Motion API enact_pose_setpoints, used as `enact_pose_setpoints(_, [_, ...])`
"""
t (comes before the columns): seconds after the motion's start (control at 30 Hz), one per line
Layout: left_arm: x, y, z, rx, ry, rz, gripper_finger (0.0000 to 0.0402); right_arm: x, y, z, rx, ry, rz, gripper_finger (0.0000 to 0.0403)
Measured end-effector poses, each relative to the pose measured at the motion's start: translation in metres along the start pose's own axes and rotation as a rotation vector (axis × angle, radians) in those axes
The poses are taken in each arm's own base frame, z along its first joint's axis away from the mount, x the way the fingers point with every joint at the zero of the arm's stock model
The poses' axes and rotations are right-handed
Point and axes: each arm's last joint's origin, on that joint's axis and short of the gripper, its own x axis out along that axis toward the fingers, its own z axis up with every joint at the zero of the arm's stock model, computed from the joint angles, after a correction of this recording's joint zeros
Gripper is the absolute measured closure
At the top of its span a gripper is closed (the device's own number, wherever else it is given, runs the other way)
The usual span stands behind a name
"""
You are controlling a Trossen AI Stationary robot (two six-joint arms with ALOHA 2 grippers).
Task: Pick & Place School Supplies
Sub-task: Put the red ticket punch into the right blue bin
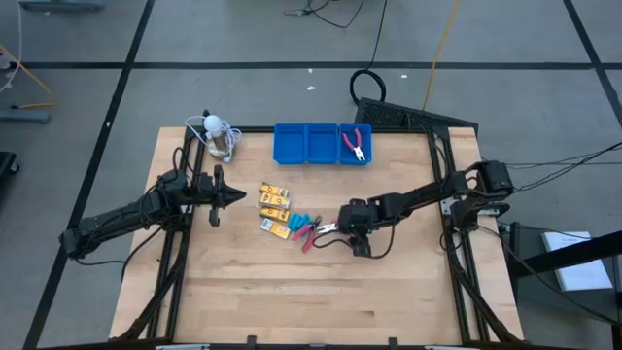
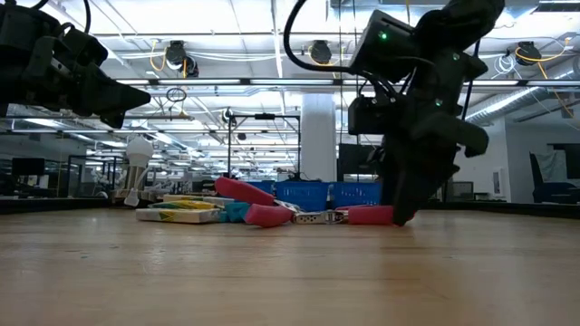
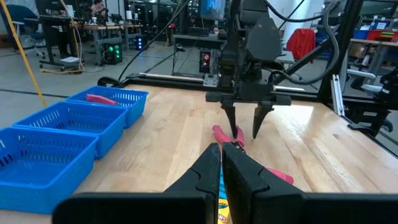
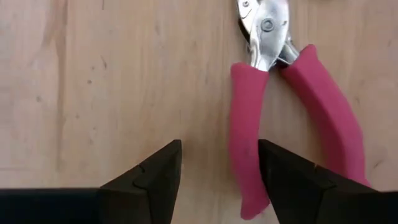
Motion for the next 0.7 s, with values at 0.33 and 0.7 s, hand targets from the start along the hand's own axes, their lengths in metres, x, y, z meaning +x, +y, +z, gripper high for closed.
enact_pose_setpoints(0.33, [0.0000, 0.0000, 0.0000, 0.000, 0.000, 0.000, 0.0382, 0.0048, -0.0032, -0.0092, 0.003, -0.016, -0.064, 0.0259])
enact_pose_setpoints(0.7, [0.0000, 0.0000, 0.0000, 0.000, 0.000, 0.000, 0.0382, 0.0055, -0.0034, -0.0073, -0.027, -0.039, -0.070, 0.0357])
